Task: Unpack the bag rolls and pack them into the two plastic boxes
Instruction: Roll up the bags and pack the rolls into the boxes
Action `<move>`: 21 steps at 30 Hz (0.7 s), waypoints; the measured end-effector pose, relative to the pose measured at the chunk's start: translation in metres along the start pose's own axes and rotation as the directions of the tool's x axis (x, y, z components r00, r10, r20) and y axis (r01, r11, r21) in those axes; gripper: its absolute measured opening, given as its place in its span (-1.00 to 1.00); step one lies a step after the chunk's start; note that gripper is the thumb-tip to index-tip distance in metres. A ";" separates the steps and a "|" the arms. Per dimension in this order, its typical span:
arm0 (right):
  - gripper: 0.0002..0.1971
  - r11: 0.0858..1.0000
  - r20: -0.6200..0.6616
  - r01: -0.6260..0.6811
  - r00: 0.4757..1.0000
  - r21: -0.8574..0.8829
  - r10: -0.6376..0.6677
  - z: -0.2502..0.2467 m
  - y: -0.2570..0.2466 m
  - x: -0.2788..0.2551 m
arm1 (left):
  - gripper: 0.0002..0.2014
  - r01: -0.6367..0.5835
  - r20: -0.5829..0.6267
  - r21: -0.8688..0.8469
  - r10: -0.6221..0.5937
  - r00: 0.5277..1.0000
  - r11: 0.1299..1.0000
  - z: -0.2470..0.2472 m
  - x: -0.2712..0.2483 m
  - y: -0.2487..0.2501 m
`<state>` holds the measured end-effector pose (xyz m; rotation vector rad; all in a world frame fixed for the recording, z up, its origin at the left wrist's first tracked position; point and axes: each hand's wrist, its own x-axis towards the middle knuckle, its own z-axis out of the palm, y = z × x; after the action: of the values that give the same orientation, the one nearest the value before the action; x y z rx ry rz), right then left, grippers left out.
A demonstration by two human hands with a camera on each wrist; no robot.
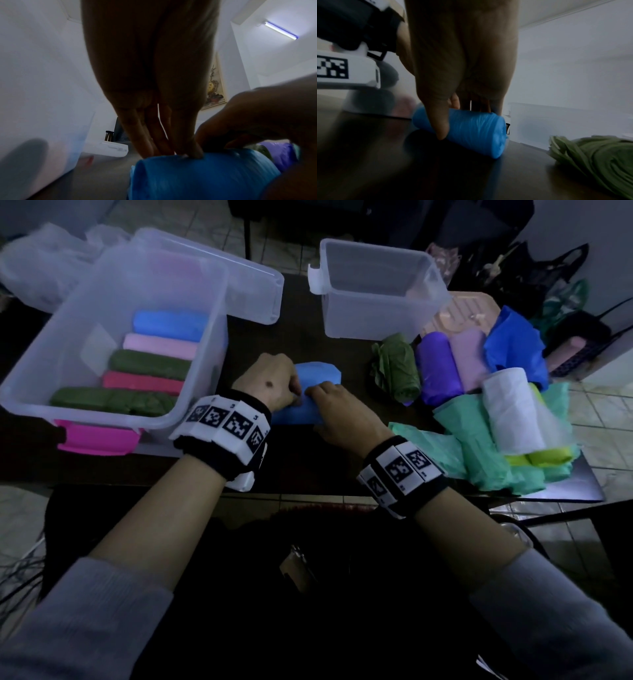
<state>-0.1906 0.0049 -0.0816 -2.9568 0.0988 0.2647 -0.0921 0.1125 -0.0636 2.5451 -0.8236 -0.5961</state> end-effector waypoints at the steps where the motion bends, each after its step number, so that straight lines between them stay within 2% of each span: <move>1: -0.50 1.000 0.008 -0.004 1.000 -0.007 0.004 0.000 0.000 0.002 | -0.72 0.002 0.015 0.010 -0.002 1.000 1.000 0.000 -0.002 0.000; 5: -0.47 0.999 0.022 -0.014 1.000 -0.037 0.015 -0.001 -0.001 0.008 | -0.47 -0.050 0.075 0.104 0.042 0.996 0.993 0.003 -0.009 0.004; 9: -0.49 0.999 0.004 -0.028 1.000 -0.038 0.028 0.000 -0.002 0.009 | -0.47 -0.077 0.059 0.196 0.066 0.996 0.978 0.005 -0.014 0.007; 13: -0.50 0.999 0.022 -0.042 0.999 -0.006 0.042 0.003 -0.002 0.000 | -0.45 -0.086 0.089 0.197 0.070 0.994 0.977 0.008 -0.017 0.004; 15: -0.50 0.998 0.056 -0.048 0.997 0.042 0.046 0.004 -0.001 -0.006 | -0.45 -0.080 0.119 0.172 0.060 0.991 0.982 0.008 -0.019 0.002; 18: -0.53 0.996 0.152 -0.041 0.988 0.075 0.029 0.000 0.000 -0.013 | -0.46 -0.071 0.243 0.174 0.027 0.970 0.982 0.007 -0.024 0.004; 21: -0.54 0.992 0.258 -0.055 0.966 0.114 0.023 -0.005 0.003 -0.017 | -0.40 -0.072 0.302 0.173 0.016 0.953 0.982 0.007 -0.027 0.008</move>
<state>-0.2066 0.0023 -0.0740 -2.7747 0.1344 0.6202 -0.1190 0.1213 -0.0587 2.6275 -1.0806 -0.9493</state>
